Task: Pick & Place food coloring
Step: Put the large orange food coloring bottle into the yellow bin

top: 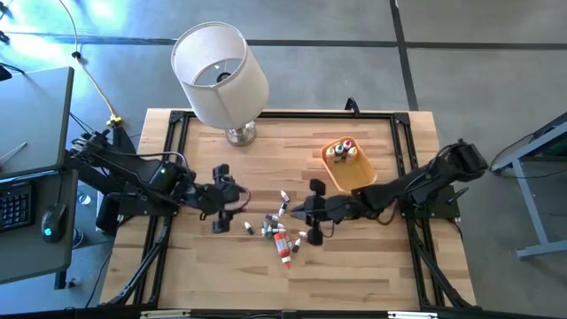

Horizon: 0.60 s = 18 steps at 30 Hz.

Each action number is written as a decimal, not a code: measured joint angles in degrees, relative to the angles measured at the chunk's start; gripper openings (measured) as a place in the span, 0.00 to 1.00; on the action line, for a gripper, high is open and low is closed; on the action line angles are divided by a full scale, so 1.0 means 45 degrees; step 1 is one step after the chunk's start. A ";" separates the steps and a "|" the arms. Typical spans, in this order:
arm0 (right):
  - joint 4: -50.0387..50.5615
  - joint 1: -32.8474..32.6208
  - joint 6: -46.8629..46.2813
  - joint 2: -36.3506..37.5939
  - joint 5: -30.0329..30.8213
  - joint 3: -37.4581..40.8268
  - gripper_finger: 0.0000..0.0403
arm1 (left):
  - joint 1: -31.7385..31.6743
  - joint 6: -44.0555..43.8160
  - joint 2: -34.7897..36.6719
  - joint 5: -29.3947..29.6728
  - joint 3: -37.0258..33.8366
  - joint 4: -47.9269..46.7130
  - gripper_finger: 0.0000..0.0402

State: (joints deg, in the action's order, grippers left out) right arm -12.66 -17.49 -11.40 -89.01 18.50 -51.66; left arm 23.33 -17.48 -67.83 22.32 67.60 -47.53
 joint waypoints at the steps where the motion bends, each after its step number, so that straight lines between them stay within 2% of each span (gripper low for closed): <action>1: -0.0086 0.0075 0.0000 -0.0223 0.0118 0.0000 0.17 | 0.0001 0.0445 -0.0005 -0.0321 -0.0243 0.0110 0.62; 5: -0.0050 0.0415 -0.0005 -0.0783 0.0657 0.0000 0.28 | -0.0008 0.2417 -0.0005 -0.1205 -0.1526 0.1567 0.62; 11: 0.0028 0.1001 -0.0019 -0.0180 0.0895 0.0005 0.36 | -0.0005 0.6416 -0.0266 -0.5273 -0.3456 0.5157 0.62; 14: 0.0261 0.1124 -0.0019 0.0623 0.0937 0.0000 0.36 | -0.0005 0.7117 -0.0610 -0.5623 -0.3973 0.6392 0.62; 18: 0.1144 0.1039 -0.0017 0.1914 0.1178 -0.0010 0.35 | -0.0015 0.6591 -0.1289 -0.5617 -0.4170 0.6394 0.62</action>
State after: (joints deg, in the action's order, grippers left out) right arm -7.51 -12.82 -11.48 -80.39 23.80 -51.70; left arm 23.27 12.18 -73.63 -2.95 48.83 -18.75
